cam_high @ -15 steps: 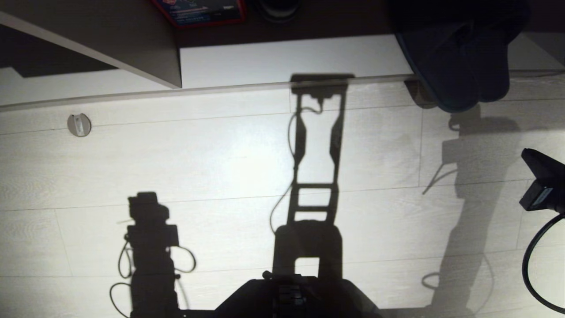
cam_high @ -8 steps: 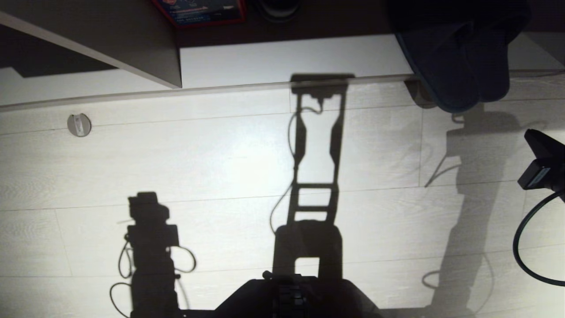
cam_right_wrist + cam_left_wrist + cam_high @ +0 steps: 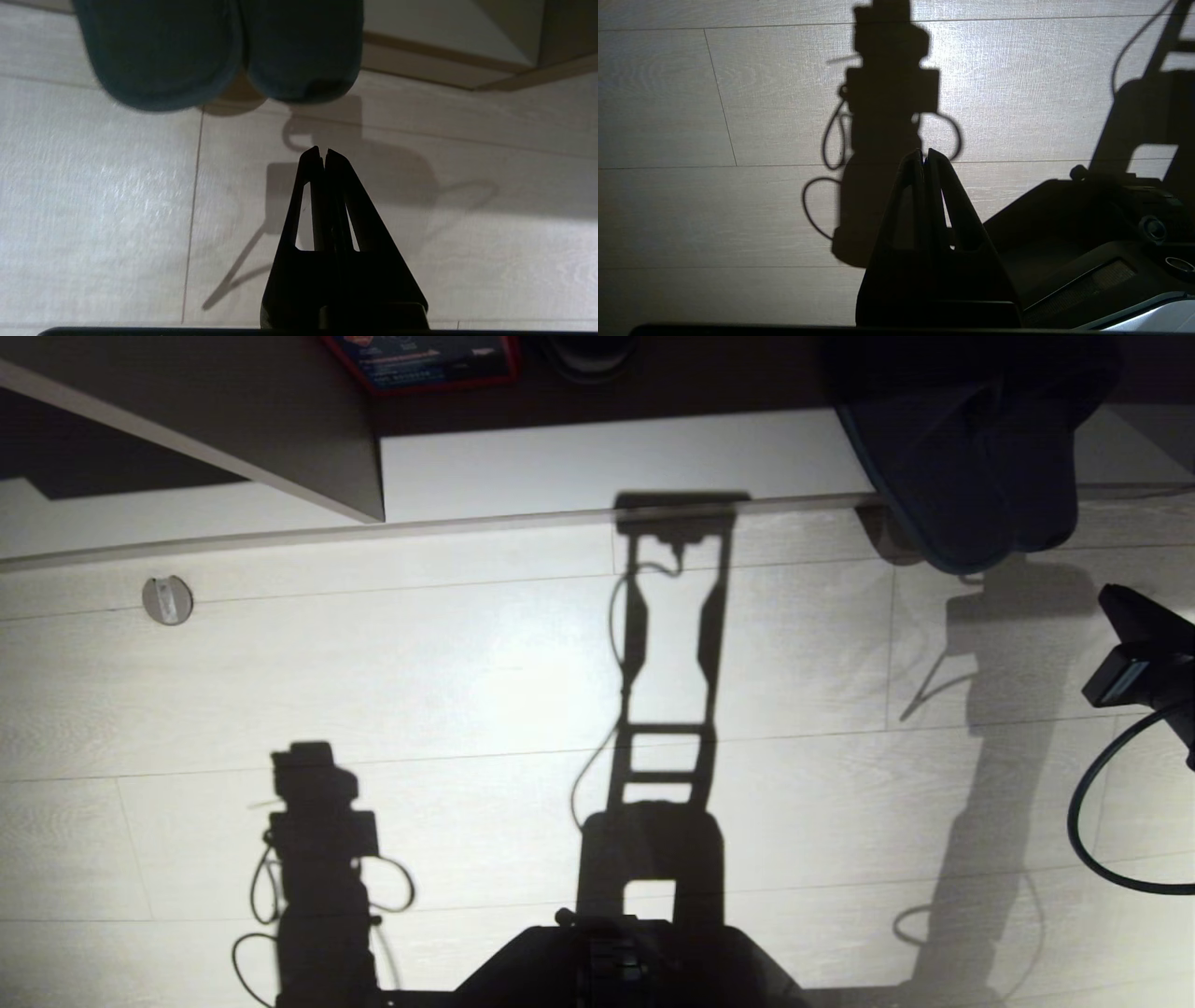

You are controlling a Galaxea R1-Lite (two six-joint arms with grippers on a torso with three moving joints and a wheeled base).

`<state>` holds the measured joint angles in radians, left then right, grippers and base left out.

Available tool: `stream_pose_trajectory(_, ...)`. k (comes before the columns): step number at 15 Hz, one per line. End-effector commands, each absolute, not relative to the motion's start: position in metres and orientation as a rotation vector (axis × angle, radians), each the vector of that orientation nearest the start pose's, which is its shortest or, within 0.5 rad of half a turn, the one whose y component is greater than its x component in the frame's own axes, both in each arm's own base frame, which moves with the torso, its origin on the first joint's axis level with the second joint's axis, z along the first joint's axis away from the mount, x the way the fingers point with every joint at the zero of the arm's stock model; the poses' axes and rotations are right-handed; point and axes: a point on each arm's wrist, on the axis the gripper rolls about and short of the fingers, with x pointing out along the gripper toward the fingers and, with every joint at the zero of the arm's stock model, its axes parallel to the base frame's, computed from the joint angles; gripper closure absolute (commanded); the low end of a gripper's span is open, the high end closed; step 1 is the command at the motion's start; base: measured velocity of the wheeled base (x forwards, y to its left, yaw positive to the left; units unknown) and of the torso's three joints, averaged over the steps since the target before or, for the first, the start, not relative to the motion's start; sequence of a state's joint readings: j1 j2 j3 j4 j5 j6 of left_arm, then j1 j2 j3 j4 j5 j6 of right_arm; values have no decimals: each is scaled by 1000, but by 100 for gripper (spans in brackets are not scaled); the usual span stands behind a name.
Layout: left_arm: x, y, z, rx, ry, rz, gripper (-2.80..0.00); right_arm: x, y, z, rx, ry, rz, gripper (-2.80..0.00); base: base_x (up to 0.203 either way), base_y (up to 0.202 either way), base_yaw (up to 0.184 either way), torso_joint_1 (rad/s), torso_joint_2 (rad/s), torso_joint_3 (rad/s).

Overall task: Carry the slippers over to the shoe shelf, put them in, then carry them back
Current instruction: Pick up the slippers in the shoe cabinet

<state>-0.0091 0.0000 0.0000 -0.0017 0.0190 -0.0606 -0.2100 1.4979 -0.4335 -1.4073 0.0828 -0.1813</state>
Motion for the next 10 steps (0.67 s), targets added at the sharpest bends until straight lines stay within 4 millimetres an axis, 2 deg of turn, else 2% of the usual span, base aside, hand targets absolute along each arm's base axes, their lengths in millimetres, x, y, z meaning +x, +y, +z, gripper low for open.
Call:
stream_pose_trajectory(1,-23,1,76,-61,-2,9,0,226,-46,219,-232,-339,-156,0,0,0,0,0,0,0)
stream_pose_trajectory(6,-23,1,76,-61,-2,11,0,238,-48,232,-227,-393,-157,0,0,0,0,0,0,0)
stream_pose_trajectory(10,-23,1,76,-61,-2,11,0,238,-48,242,-225,-438,-130,0,0,0,0,0,0,0)
